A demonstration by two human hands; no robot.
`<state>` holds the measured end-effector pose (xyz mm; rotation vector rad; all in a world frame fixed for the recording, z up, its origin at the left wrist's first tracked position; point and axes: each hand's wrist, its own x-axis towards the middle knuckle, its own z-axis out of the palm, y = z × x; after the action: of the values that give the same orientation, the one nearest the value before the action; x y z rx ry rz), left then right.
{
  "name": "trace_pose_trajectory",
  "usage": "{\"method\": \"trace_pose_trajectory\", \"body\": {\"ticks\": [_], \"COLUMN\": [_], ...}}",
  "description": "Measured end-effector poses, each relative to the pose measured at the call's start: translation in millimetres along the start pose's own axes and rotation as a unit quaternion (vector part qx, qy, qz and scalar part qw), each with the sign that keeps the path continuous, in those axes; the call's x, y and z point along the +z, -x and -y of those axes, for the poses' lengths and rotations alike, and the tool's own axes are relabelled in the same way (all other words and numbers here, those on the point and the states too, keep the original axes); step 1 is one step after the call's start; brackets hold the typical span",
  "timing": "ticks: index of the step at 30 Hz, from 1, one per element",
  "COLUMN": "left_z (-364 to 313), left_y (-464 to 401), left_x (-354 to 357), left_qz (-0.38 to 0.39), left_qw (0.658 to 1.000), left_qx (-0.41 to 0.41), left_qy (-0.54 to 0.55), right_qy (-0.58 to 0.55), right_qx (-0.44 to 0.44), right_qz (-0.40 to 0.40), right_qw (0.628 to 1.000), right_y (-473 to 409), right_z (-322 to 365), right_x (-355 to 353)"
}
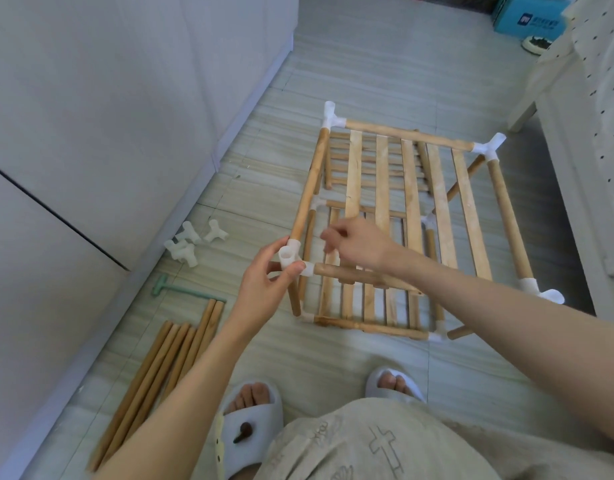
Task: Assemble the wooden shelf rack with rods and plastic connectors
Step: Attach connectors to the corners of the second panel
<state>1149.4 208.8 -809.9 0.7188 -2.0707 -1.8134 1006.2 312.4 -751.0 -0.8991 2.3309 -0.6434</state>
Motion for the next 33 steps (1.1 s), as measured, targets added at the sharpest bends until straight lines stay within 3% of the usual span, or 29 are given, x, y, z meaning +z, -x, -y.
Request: {"method": "trace_pose_trajectory", "body": {"ticks": [3, 7, 11, 19, 27, 33], "left_z": [1.1, -7.5, -21.6, -19.1, -20.7, -17.9], "left_y": [1.9, -5.4, -29.6, -41.1, -55.4, -61.8], "left_x": [3.5, 18.7, 34.5, 50.8, 54.9, 54.4], "left_qz": [-0.018, -0.146, -0.274, -0.307, -0.333, -0.301], "left_qw": [1.000, 0.985, 0.942, 0.915, 0.902, 0.931], "left_qx": [0.022, 0.061, 0.003, 0.031, 0.042, 0.053], "left_qy": [0.003, 0.071, 0.193, 0.261, 0.272, 0.202], "right_qy": [-0.214, -0.476, -0.624, -0.710, -0.751, -0.747], "right_qx": [0.107, 0.189, 0.219, 0.173, 0.182, 0.178], "right_qz": [-0.021, -0.012, -0.013, -0.054, -0.096, -0.091], "right_qw": [0.971, 0.859, 0.750, 0.681, 0.628, 0.634], "right_y": [-35.1, -77.6, -100.8, -107.3, -108.4, -102.8], "right_z": [16.1, 35.8, 39.6, 32.0, 21.7, 17.6], "right_x": [-3.6, -1.7, 7.8, 34.9, 28.2, 18.1]}}
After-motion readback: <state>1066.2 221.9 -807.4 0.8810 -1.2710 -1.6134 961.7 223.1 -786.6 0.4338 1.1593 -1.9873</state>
